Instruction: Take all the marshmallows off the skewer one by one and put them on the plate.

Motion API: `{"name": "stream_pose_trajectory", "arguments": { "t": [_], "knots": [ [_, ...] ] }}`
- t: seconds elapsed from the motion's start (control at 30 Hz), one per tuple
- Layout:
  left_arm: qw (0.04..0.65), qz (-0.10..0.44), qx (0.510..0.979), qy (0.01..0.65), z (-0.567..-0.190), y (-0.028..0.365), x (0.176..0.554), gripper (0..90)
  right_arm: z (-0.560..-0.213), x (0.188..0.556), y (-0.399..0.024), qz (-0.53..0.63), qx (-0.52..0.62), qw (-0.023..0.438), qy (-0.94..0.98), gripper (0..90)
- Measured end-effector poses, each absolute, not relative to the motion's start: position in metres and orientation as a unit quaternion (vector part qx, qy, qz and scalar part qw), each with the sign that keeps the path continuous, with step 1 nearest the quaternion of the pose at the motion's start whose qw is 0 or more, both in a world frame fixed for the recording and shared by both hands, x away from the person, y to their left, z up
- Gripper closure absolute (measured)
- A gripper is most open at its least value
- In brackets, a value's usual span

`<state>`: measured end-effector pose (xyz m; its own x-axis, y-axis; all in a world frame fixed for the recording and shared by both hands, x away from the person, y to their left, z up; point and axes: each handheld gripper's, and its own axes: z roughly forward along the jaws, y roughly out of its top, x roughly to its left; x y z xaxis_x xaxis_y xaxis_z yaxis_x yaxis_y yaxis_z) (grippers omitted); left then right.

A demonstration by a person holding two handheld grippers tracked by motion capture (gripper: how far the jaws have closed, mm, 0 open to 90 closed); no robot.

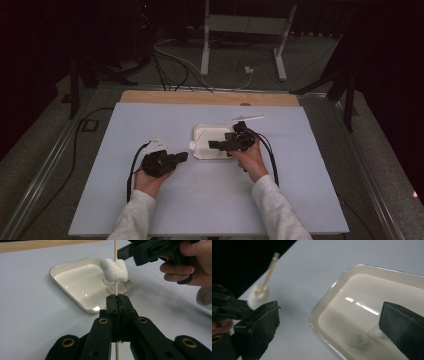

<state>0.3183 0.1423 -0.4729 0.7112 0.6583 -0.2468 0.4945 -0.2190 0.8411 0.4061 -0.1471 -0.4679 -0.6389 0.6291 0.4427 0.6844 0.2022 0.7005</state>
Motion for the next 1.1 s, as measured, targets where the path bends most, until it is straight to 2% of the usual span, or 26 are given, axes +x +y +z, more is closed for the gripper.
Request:
{"name": "stream_pose_trajectory", "arguments": {
  "t": [0.3,0.53,0.93,1.1],
  "knots": [
    [0.505,0.083,0.776,0.369,-0.473,0.139,0.317,90.0,-0.458,0.4,-0.138,-0.497,-0.406,0.066,-0.764,2.3],
    [0.506,0.083,0.776,0.368,-0.472,0.138,0.317,90.0,-0.453,0.396,-0.126,-0.512,-0.391,0.106,-0.758,6.0],
    [0.508,0.083,0.775,0.365,-0.473,0.136,0.317,90.0,-0.454,0.395,-0.116,-0.517,-0.384,0.148,-0.751,30.1],
    [0.509,0.083,0.775,0.365,-0.473,0.135,0.317,90.0,-0.454,0.393,-0.112,-0.516,-0.377,0.15,-0.754,41.8]
  ]
}}
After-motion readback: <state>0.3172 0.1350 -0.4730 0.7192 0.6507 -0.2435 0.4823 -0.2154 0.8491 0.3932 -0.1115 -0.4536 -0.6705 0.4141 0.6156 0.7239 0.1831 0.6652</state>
